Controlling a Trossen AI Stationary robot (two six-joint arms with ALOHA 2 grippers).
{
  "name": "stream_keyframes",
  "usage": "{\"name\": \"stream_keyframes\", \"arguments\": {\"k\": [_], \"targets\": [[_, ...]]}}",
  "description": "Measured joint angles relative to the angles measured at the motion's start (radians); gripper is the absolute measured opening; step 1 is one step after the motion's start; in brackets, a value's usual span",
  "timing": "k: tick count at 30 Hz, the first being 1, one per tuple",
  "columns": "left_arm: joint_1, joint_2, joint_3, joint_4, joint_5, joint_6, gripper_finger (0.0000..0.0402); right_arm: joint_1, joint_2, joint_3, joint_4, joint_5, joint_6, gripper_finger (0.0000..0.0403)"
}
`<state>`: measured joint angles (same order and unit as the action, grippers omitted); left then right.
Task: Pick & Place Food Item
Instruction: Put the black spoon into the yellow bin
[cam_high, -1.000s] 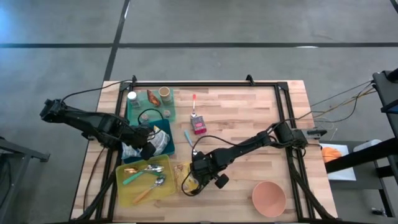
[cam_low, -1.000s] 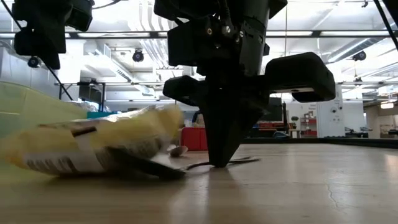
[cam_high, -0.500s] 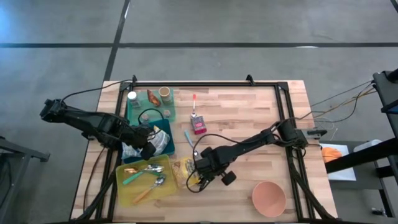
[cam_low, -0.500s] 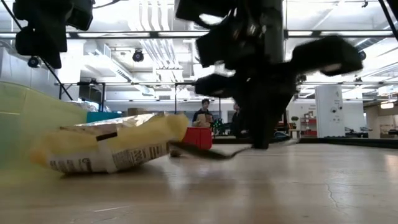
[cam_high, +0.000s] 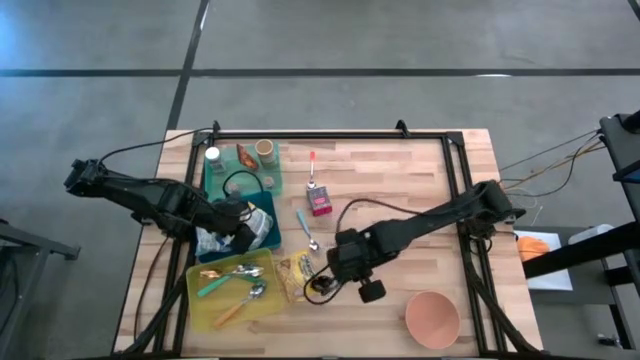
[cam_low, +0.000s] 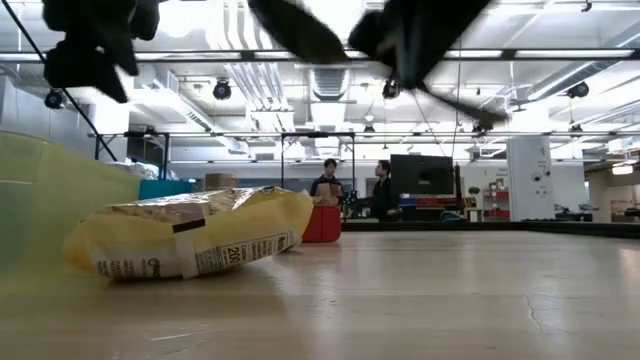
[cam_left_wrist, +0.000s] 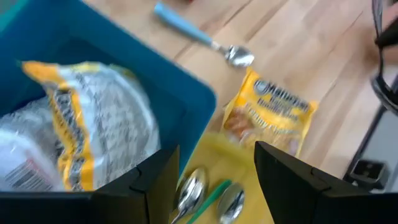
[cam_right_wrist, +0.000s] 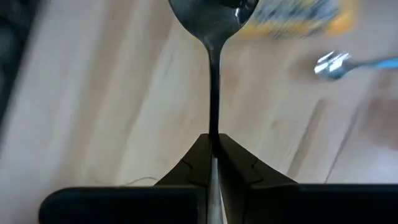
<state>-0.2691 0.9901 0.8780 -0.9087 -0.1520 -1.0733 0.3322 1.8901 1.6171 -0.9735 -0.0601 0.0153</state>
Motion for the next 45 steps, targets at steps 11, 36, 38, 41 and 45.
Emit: {"name": "stream_keyframes", "arguments": {"k": [11,36,38,41,45], "targets": [[-0.002,0.0,0.0,0.295,-0.19,0.026,0.0214,-0.001,-0.195,-0.028,0.182,0.483,0.355,0.0011],[-0.008,0.206,0.006,1.197,-0.461,0.477,0.0214,-0.06,-0.219,-0.049,0.571,0.795,0.504,0.0011],[-0.008,0.211,0.006,1.221,-0.453,0.496,0.0214,-0.06,-0.219,-0.052,0.573,0.791,0.504,0.0011],[-0.008,0.211,0.005,1.245,-0.426,0.521,0.0214,-0.06,-0.211,-0.051,0.606,0.785,0.502,0.0011],[-0.008,0.211,0.005,1.253,-0.403,0.527,0.0213,-0.063,-0.2,-0.052,0.642,0.758,0.496,0.0011]]}}
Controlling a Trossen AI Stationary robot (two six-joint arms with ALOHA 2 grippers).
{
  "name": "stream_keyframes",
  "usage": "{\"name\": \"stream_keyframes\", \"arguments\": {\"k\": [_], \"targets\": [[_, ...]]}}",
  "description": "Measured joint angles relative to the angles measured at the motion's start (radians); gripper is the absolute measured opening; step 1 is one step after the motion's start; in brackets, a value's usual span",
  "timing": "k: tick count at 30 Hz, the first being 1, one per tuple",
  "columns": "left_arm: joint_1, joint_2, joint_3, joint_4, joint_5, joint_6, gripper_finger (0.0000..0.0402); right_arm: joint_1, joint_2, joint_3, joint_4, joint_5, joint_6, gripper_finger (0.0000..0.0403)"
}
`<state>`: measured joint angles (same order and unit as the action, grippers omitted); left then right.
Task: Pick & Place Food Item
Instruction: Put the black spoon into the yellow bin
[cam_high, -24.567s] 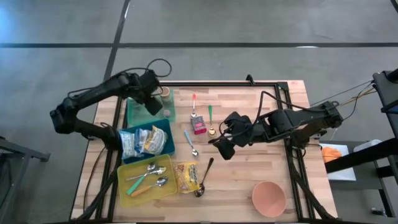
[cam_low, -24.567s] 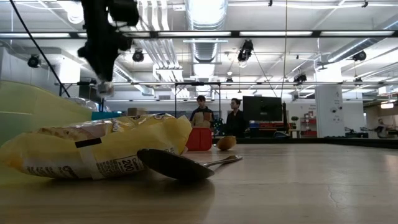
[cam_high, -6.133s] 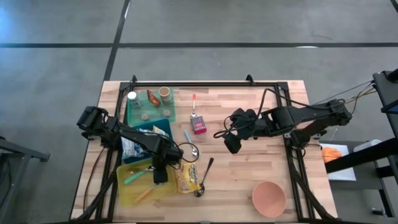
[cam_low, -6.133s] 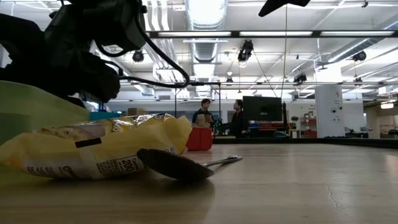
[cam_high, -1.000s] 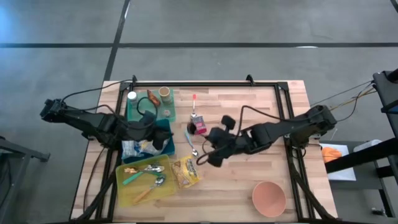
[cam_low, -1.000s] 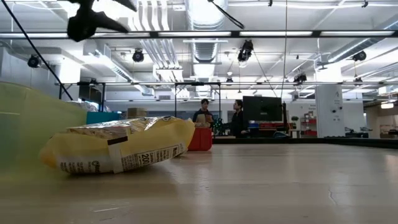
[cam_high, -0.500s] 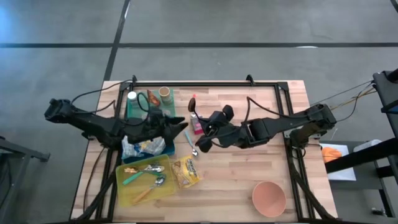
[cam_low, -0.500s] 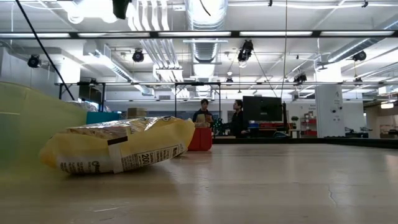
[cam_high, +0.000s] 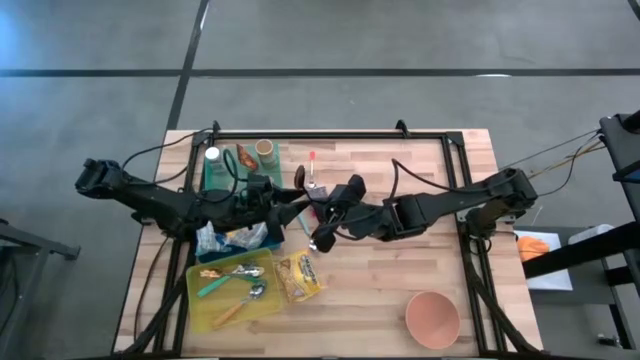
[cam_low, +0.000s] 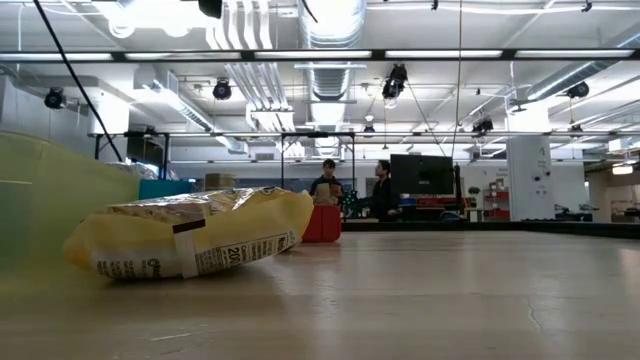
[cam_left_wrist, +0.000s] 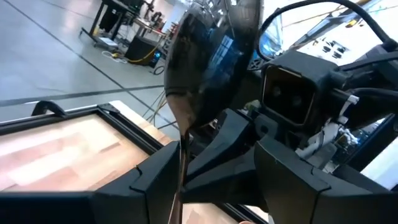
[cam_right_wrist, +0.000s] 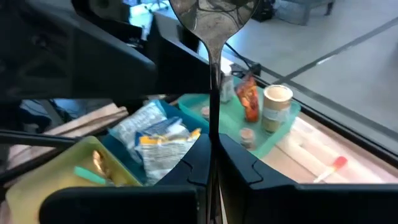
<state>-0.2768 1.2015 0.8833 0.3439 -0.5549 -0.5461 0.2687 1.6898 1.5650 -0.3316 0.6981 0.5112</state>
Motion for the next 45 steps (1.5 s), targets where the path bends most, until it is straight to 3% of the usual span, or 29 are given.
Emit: {"name": "stream_keyframes", "arguments": {"k": [8,11,17,29,32,40,45], "targets": [[0.0,0.0,0.0,-0.004,0.005,-0.001,0.0197,-0.003,0.014,0.0,0.073,-0.043,-0.056,0.0011],[0.0,0.0,-0.001,-0.008,0.009,-0.003,0.0153,-0.005,0.014,0.0,0.074,-0.044,-0.063,0.0011],[0.002,-0.001,-0.002,-0.012,0.02,0.047,0.0019,-0.004,0.013,0.0,0.077,-0.048,-0.065,0.0011],[0.002,-0.001,-0.002,-0.012,0.032,0.052,0.0005,-0.004,0.013,0.0,0.077,-0.046,-0.062,0.0013],[0.001,-0.004,0.011,-0.057,0.047,0.037,0.0004,-0.004,0.013,0.0,0.074,-0.063,-0.061,0.004],[0.0,-0.014,0.113,-0.328,0.122,-0.008,0.0004,-0.006,0.007,0.0,0.073,-0.119,-0.037,0.0176],[-0.013,-0.025,0.184,-0.509,0.137,-0.012,0.0004,-0.006,0.007,0.0,0.053,-0.118,-0.034,0.0234]]}}
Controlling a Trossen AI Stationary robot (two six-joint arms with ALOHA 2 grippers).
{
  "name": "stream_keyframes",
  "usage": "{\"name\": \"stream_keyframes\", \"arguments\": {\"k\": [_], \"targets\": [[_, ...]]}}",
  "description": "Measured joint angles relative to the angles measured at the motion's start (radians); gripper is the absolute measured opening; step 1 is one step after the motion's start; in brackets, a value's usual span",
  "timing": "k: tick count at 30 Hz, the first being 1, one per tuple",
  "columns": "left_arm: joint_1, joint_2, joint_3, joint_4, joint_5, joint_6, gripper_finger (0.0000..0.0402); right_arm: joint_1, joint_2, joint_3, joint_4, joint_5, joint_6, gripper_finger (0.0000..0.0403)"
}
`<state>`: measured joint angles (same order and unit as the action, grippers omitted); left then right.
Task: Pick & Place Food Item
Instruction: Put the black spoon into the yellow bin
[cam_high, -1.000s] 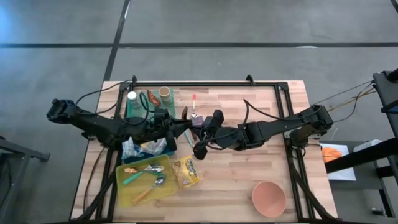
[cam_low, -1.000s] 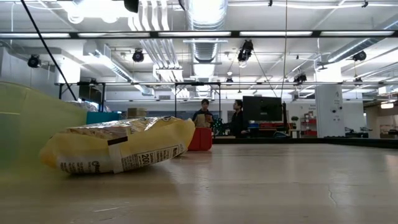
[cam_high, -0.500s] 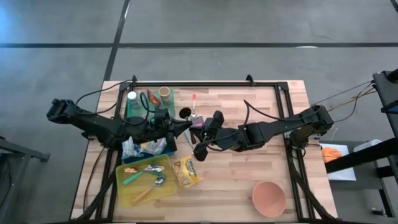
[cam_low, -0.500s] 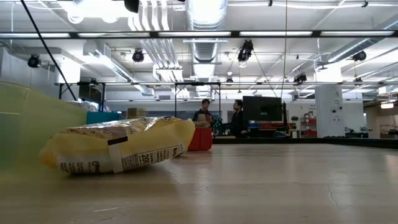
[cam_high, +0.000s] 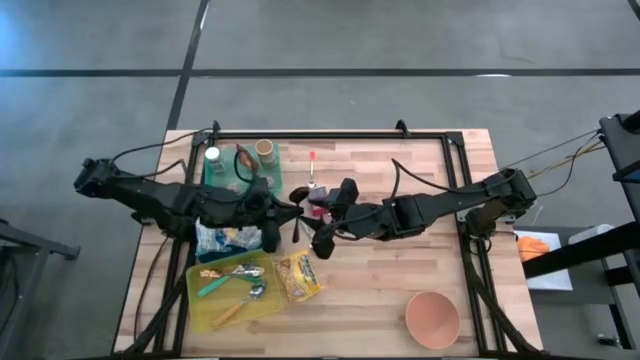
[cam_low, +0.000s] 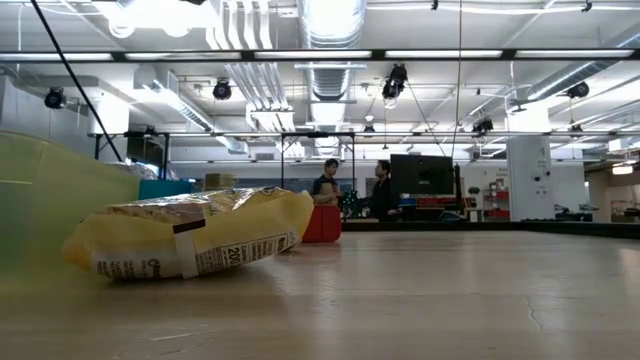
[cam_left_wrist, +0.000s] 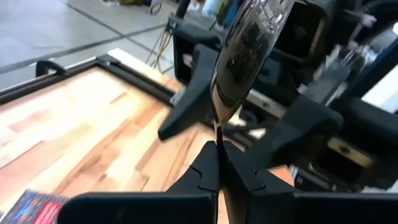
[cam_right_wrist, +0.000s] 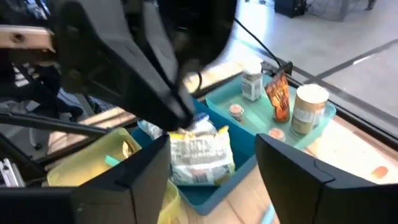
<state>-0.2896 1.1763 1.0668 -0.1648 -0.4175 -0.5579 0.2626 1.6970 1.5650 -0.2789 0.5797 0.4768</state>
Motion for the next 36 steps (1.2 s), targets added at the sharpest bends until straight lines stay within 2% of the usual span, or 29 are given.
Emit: {"name": "stream_keyframes", "arguments": {"k": [4,9,15,19,27,36], "targets": [[-0.029,-0.008,0.06,-0.173,0.0,0.0,0.0004,0.0,-0.011,0.0,-0.074,0.0,0.039,0.0256],[-0.075,-0.015,0.128,-0.418,0.014,-0.049,0.0004,0.001,-0.04,0.0,-0.225,0.018,0.113,0.0262],[-0.117,-0.022,0.111,-0.546,0.099,-0.164,0.0004,0.009,-0.067,0.0,-0.355,0.044,0.178,0.0263],[-0.14,-0.022,0.08,-0.601,0.16,-0.25,0.0004,0.015,-0.085,0.0,-0.432,0.048,0.23,0.0263],[-0.214,-0.022,-0.01,-0.65,0.345,-0.319,0.0004,0.032,-0.115,-0.002,-0.61,0.051,0.316,0.0263],[-0.292,-0.022,-0.193,-0.606,0.373,-0.455,0.0004,0.062,-0.119,-0.019,-0.677,0.082,0.402,0.0263]]}}
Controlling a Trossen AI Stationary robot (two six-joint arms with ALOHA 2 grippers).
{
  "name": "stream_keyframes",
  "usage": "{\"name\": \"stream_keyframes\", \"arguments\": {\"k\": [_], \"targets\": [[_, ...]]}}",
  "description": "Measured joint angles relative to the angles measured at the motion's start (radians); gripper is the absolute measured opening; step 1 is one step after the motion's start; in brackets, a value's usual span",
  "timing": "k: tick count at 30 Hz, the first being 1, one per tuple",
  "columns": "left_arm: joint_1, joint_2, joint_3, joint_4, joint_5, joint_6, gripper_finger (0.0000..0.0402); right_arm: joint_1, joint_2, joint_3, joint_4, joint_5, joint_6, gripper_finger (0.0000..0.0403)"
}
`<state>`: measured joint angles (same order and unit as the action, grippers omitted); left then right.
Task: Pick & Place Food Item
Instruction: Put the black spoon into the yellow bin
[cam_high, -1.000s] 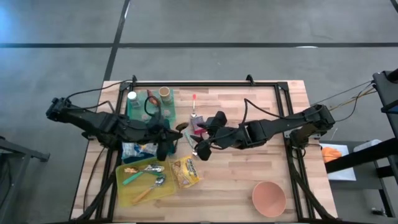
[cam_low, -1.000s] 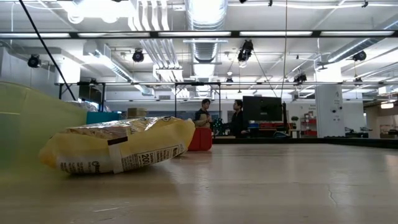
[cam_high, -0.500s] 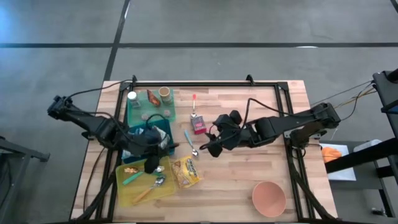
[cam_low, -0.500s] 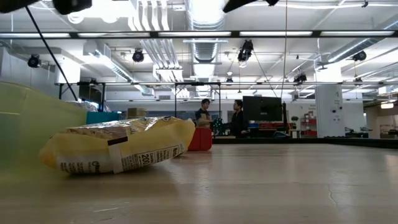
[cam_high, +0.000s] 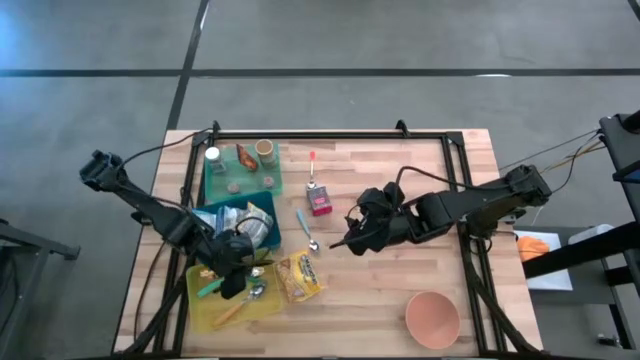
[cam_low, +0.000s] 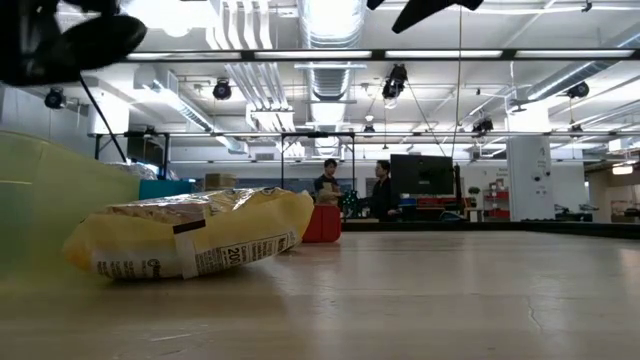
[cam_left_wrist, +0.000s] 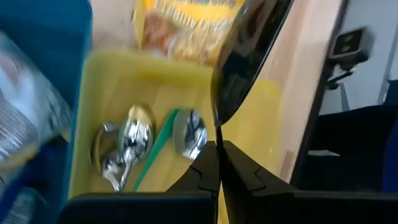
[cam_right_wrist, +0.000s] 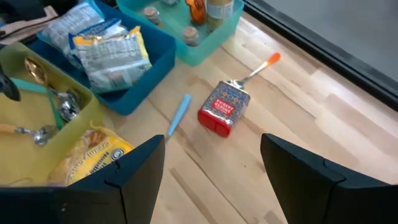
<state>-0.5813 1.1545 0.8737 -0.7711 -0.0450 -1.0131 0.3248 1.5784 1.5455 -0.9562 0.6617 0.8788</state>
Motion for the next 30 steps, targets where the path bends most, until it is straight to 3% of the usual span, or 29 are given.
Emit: {"name": "stream_keyframes", "arguments": {"k": [6,10,17,30], "targets": [[-0.027,0.001,-0.127,0.153,0.073,-0.086,0.0004,0.005,0.0,-0.033,-0.01,-0.008,0.036,0.0263],[-0.046,0.001,-0.158,0.128,0.077,-0.123,0.0004,0.005,0.0,-0.057,-0.009,-0.012,0.05,0.0263],[-0.064,0.033,-0.162,0.06,0.091,-0.144,0.0004,0.005,0.001,-0.098,-0.008,-0.039,0.065,0.0263],[-0.088,0.211,-0.162,0.182,0.14,-0.137,0.0004,0.008,0.0,-0.107,-0.008,-0.042,0.09,0.0263]]}}
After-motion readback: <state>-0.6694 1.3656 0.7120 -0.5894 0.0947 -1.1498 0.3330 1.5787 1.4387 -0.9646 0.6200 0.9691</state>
